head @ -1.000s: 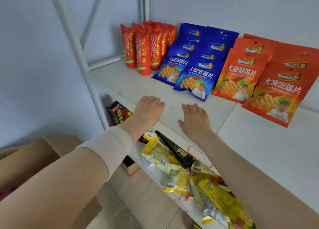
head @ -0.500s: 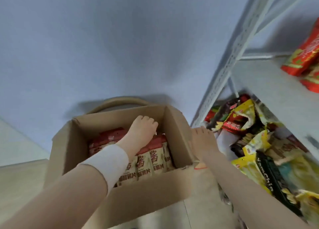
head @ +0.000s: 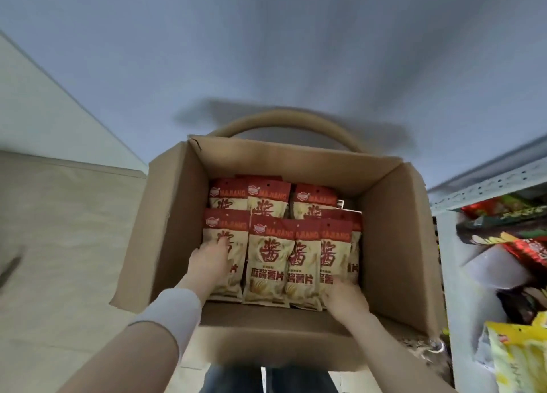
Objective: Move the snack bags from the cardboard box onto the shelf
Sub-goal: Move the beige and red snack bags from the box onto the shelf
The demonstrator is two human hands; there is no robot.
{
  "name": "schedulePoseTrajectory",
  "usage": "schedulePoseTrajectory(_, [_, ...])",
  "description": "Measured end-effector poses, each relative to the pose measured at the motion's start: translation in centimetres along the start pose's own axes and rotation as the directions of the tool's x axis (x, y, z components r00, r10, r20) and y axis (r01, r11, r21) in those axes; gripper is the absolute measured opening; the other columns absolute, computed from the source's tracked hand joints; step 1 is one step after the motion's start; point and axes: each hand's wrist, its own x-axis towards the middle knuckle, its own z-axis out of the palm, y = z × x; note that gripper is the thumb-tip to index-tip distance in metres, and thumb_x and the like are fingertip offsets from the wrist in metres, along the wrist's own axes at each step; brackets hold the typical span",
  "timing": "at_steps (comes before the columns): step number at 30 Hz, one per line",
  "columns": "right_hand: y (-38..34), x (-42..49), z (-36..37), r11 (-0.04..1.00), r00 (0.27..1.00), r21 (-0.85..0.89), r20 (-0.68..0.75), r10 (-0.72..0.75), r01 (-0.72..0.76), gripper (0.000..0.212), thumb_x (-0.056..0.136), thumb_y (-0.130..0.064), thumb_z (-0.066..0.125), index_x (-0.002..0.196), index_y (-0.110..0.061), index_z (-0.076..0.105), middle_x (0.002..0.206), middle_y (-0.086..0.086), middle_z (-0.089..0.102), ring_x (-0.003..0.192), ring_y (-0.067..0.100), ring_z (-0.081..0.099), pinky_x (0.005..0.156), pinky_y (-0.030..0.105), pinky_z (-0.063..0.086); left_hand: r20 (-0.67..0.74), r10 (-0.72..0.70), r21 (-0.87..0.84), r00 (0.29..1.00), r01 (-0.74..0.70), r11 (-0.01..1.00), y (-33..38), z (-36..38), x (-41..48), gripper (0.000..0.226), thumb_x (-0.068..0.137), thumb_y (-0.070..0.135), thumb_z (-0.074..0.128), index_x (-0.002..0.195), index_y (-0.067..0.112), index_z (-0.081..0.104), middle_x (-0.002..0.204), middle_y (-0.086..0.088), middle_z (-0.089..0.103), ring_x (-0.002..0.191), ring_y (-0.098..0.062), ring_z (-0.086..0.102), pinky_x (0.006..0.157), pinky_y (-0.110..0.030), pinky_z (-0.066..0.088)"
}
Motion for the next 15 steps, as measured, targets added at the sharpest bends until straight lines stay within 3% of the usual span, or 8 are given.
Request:
schedulePoseTrajectory(5, [-1.3,5.1,3.5,0.975,0.986,0.192,0.142,0.084,-0.111,0.049,0.091,-0.039,0.052,0.13,-0.012,0.04,0.13,0.01,0.05,0.12,0.028,0.048,0.098,0.039,0.043,0.154,-0.205,-0.325,0.967,0.245,0.913,-1.7,5.2,4.2,0.067,0.087,0.029,0.061,0.143,0.016,0.025,0.139,-0.013,0.041,0.124,-0.031,0.044,0.101,-0.045,0.041])
schedulePoseTrajectory(9, [-2.0,9.7,6.0,0.912,0.958,0.302,0.162,0.239,-0.278,0.075,0.085,-0.038,0.062,0.143,-0.011,0.023,0.141,0.015,0.037,0.129,0.033,0.038,0.105,0.044,0.036,0.267,-0.443,-0.6,0.856,0.508,0.619,-2.4,9.8,8.5,0.086,0.08,0.025,0.072,0.145,0.015,0.017,0.144,-0.016,0.031,0.131,-0.034,0.035,0.106,-0.049,0.035])
schedulePoseTrajectory(12, [-2.5,11.9,7.3,0.834,0.916,0.386,0.088,0.392,-0.394,0.09,0.076,-0.036,0.073,0.143,-0.009,0.019,0.143,0.018,0.029,0.132,0.036,0.032,0.105,0.05,0.032,0.311,-0.515,-0.655,0.799,0.573,0.493,-2.6,12.5,10.7,0.104,0.076,0.027,0.075,0.148,0.018,0.001,0.15,-0.017,0.016,0.138,-0.037,0.019,0.109,-0.052,0.026])
schedulePoseTrajectory(15, [-2.5,12.9,8.4,0.744,0.893,0.53,0.059,0.446,-0.407,0.092,0.066,-0.022,0.083,0.137,-0.006,0.025,0.139,0.019,0.037,0.131,0.036,0.035,0.105,0.049,0.031,0.294,-0.586,-0.643,0.756,0.609,0.464,-2.9,13.7,11.9,0.106,0.072,0.033,0.078,0.147,0.014,0.007,0.149,-0.019,0.017,0.138,-0.036,0.015,0.109,-0.049,0.024])
